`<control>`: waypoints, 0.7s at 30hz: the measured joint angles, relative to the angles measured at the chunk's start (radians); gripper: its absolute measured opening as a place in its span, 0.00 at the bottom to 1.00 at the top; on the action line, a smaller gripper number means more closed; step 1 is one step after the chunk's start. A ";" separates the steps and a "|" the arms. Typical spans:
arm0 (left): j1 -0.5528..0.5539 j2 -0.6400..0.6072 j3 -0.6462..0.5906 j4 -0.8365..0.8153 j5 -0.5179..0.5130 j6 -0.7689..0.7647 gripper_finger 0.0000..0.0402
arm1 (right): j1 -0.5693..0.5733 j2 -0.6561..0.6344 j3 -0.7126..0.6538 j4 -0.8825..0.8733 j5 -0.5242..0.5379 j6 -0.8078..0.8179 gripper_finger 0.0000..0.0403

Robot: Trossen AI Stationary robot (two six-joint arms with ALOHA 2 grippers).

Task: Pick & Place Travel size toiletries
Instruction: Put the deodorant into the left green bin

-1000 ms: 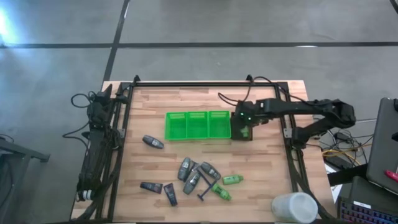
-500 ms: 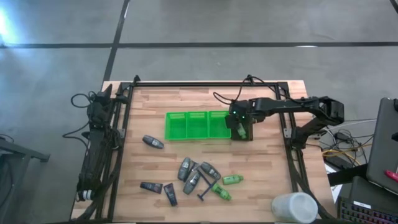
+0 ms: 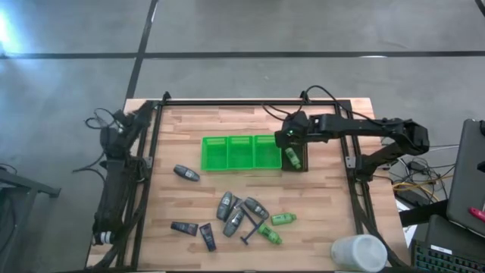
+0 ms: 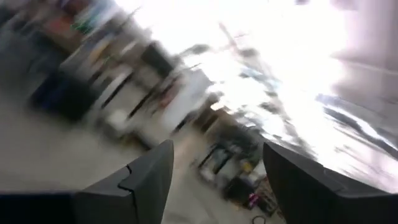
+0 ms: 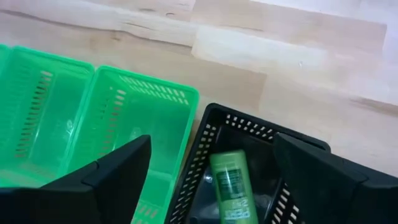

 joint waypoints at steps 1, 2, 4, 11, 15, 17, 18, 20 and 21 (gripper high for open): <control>-0.006 0.003 0.028 0.034 0.003 0.028 0.63 | 0.000 0.004 -0.002 0.001 0.000 0.000 0.84; -0.008 0.010 0.064 0.046 -0.002 0.052 0.63 | 0.000 0.007 -0.004 0.001 0.000 0.000 0.85; -0.014 0.051 0.150 0.027 -0.001 0.116 0.63 | 0.000 0.013 -0.007 0.007 0.000 0.002 0.85; -0.062 0.343 0.477 -0.451 0.374 0.507 0.63 | 0.000 0.013 -0.011 0.014 0.000 -0.020 0.81; -0.133 0.506 0.635 -0.958 0.386 0.810 0.63 | 0.000 0.013 -0.010 0.017 0.010 -0.028 0.78; -0.178 0.561 0.664 -1.099 0.350 0.885 0.63 | 0.000 0.013 -0.010 0.018 0.022 -0.026 0.76; -0.201 0.578 0.669 -1.126 0.345 0.888 0.63 | 0.000 0.013 -0.011 0.019 0.023 -0.026 0.75; -0.250 0.599 0.667 -1.122 0.379 0.854 0.63 | 0.000 0.013 -0.013 0.029 0.023 -0.026 0.73; -0.272 0.604 0.660 -1.095 0.409 0.820 0.63 | 0.000 0.013 -0.014 0.038 0.023 -0.026 0.72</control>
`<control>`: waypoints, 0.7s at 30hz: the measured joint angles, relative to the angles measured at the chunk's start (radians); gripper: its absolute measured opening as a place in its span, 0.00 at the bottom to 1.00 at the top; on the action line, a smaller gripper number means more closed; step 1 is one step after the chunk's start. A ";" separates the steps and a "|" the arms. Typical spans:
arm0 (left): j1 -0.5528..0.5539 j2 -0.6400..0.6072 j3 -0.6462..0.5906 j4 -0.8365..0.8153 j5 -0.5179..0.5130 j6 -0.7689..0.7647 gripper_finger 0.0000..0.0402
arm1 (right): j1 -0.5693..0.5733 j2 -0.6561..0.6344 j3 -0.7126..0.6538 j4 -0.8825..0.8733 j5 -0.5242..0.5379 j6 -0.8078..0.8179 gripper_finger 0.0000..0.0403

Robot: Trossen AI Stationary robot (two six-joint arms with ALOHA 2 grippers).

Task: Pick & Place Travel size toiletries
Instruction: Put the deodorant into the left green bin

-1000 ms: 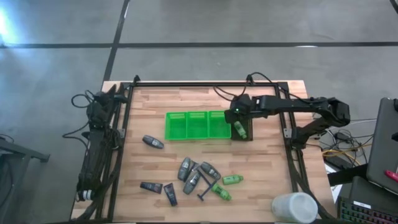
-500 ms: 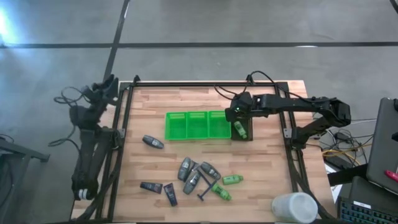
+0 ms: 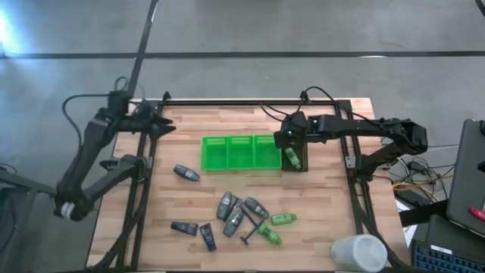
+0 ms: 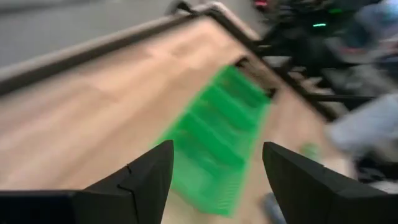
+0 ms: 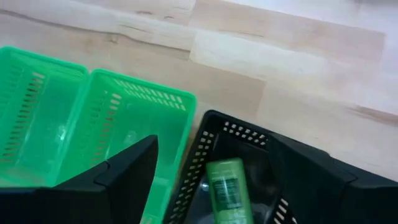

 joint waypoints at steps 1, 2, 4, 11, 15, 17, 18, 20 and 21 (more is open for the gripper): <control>-0.022 0.004 -0.011 0.039 0.036 -0.039 0.63 | 0.000 0.000 0.000 0.005 0.000 0.001 0.72; -0.045 0.005 -0.024 0.094 0.065 -0.079 0.63 | 0.000 0.000 0.000 0.006 0.000 0.003 0.71; -0.093 0.009 -0.057 0.208 0.070 -0.190 0.63 | 0.000 0.000 0.000 0.006 0.000 0.003 0.69; -0.340 0.044 -0.198 0.670 0.166 -0.568 0.63 | 0.000 0.000 -0.001 0.011 0.003 0.001 0.66; -0.513 0.022 -0.199 0.452 0.072 -0.484 0.62 | 0.000 0.000 -0.001 0.013 0.003 -0.016 0.64; -0.602 0.008 -0.152 0.211 -0.141 -0.323 0.60 | 0.000 0.000 -0.001 0.014 0.003 -0.031 0.64; -0.653 0.003 -0.117 0.083 -0.273 -0.230 0.59 | 0.000 0.000 -0.001 0.013 0.003 -0.037 0.64; -0.771 0.005 -0.060 -0.134 -0.523 -0.084 0.58 | -0.001 0.000 -0.001 0.013 0.003 -0.056 0.63; -0.836 0.013 -0.043 -0.191 -0.604 -0.073 0.57 | -0.003 0.000 -0.001 0.014 0.003 -0.068 0.64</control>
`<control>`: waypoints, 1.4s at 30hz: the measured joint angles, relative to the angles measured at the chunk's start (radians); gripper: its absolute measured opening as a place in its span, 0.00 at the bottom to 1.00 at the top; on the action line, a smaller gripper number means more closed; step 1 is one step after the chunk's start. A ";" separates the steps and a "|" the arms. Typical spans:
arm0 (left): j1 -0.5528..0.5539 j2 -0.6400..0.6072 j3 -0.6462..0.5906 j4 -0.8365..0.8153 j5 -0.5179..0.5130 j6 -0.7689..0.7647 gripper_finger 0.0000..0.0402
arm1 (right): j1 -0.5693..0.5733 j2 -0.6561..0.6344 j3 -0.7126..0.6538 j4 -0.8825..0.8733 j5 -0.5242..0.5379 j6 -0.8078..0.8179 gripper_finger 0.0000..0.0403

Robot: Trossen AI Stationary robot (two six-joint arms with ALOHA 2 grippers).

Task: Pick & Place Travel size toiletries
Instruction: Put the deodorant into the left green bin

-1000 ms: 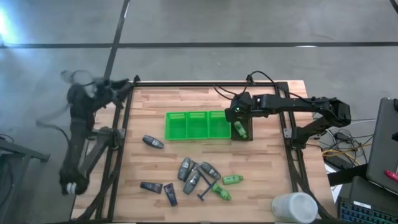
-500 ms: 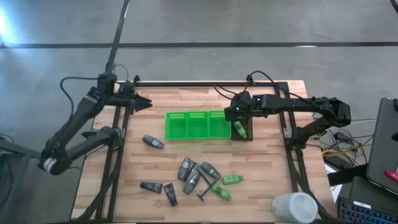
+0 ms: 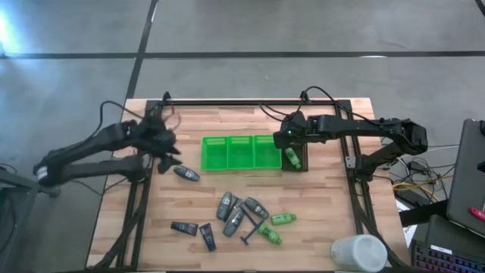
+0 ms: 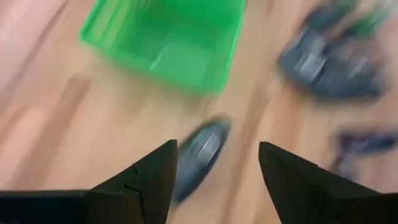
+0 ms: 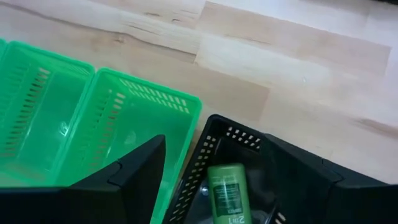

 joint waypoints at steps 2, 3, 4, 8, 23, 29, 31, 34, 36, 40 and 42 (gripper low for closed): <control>-0.128 0.015 0.028 -0.031 -0.077 0.026 0.57 | -0.005 0.000 0.000 0.002 0.000 -0.029 0.65; -0.195 0.024 0.033 -0.026 -0.097 0.043 0.57 | -0.008 0.000 0.000 0.003 -0.001 -0.040 0.66; -0.260 0.039 0.034 -0.020 -0.120 0.052 0.58 | -0.011 0.000 0.000 0.004 -0.001 -0.049 0.66; -0.480 0.118 0.027 0.001 -0.300 0.050 0.63 | -0.019 0.000 0.000 0.007 -0.004 -0.075 0.70; -0.464 0.542 0.080 -0.045 -0.309 0.092 0.75 | -0.019 0.000 0.000 0.008 -0.012 -0.126 0.79; -0.397 0.564 0.079 -0.031 -0.294 0.288 0.76 | -0.019 0.000 0.000 0.008 -0.012 -0.162 0.80; -0.375 0.588 0.070 -0.033 -0.289 0.332 0.76 | -0.019 0.000 0.000 0.009 -0.012 -0.170 0.80; -0.349 0.622 0.070 -0.027 -0.281 0.400 0.76 | -0.019 0.000 0.000 0.009 -0.012 -0.189 0.79; -0.341 0.644 0.070 -0.019 -0.277 0.435 0.77 | -0.019 0.000 0.000 0.009 -0.012 -0.195 0.77; -0.330 0.677 0.070 -0.016 -0.277 0.464 0.77 | -0.018 0.000 0.000 0.010 -0.012 -0.195 0.74; -0.327 0.690 0.070 -0.011 -0.277 0.464 0.77 | -0.018 0.000 0.000 0.010 -0.012 -0.195 0.72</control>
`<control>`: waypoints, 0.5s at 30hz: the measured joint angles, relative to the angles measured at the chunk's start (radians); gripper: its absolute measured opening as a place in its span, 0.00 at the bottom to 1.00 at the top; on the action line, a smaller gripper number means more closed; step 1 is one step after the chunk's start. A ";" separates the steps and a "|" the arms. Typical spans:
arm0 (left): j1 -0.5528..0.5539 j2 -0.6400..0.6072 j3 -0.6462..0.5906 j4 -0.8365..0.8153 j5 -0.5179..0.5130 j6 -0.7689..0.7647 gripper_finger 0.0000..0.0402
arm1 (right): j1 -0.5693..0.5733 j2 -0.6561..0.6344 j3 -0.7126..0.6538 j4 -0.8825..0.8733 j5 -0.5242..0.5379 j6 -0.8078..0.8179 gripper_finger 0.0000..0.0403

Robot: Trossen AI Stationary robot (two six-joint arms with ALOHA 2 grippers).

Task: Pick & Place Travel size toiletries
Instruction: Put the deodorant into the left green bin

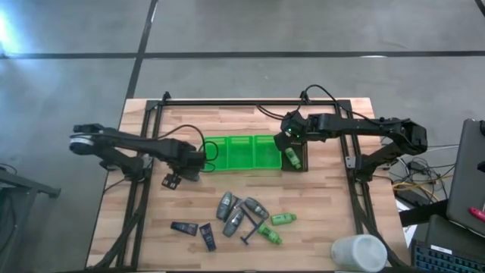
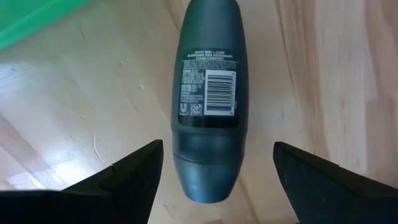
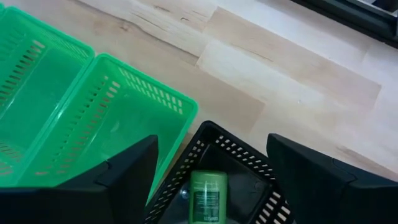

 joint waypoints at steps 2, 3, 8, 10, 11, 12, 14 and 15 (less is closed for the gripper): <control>0.002 0.011 0.000 0.005 -0.002 0.000 0.77 | 0.000 0.000 0.000 0.000 0.000 0.000 0.71; 0.003 0.017 0.000 0.005 -0.002 -0.002 0.77 | 0.000 0.000 0.000 0.000 0.000 0.000 0.70; 0.008 0.052 -0.028 0.034 -0.001 -0.013 0.77 | 0.000 0.000 0.000 0.000 0.000 0.000 0.68; 0.008 0.066 -0.047 0.051 0.000 -0.013 0.77 | 0.000 0.000 0.000 0.000 0.001 0.000 0.68; 0.008 0.071 -0.052 0.056 -0.001 -0.013 0.77 | 0.000 0.000 0.000 0.000 0.001 0.000 0.69; 0.008 0.075 -0.056 0.057 -0.003 -0.013 0.77 | 0.000 0.000 0.000 0.000 0.001 0.000 0.69; 0.008 0.074 -0.060 0.057 -0.008 -0.020 0.76 | 0.000 0.000 0.000 0.000 0.001 0.001 0.71; 0.008 0.069 -0.060 0.057 -0.009 -0.025 0.75 | 0.000 0.000 0.000 0.000 0.001 0.001 0.71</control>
